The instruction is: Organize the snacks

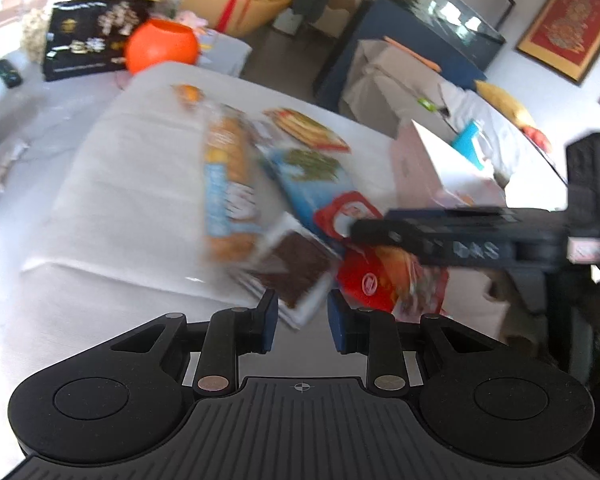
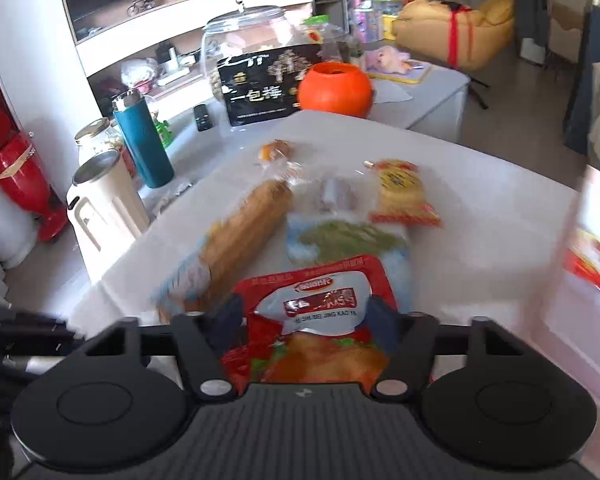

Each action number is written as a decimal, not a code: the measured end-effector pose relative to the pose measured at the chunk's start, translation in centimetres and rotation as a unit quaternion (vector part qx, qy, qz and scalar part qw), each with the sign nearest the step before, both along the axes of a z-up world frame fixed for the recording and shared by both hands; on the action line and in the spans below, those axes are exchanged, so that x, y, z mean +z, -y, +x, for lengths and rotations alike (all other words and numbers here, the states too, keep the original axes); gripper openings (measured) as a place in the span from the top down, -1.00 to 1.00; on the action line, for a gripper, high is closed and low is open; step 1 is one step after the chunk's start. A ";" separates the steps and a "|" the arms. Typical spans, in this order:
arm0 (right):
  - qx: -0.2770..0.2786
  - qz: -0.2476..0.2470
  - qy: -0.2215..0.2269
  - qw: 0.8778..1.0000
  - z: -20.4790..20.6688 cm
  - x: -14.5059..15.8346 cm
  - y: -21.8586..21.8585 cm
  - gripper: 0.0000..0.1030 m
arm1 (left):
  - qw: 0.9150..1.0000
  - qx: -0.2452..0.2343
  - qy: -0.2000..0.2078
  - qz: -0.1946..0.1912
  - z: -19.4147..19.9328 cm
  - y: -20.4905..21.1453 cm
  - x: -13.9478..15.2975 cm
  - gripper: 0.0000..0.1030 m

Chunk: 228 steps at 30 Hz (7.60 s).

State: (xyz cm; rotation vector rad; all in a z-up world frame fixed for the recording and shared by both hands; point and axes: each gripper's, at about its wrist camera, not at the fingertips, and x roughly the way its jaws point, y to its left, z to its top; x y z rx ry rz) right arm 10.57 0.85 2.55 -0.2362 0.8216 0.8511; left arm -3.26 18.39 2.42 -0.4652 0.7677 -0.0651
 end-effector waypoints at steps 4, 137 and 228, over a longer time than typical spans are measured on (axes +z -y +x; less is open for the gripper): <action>-0.042 0.012 -0.010 0.999 -1.3 -0.5 5.5 0.12 | 0.999 -0.033 -0.009 0.004 0.8 2.2 -0.2 0.41; -0.217 -0.022 0.064 0.974 -6.4 -5.3 19.4 -0.92 | 0.967 -0.173 -0.032 0.184 10.2 21.1 -0.3 -0.01; -0.197 0.030 -0.002 0.980 -5.3 -2.7 20.2 -0.90 | 0.975 -0.130 0.022 0.180 3.1 15.5 -1.7 -0.23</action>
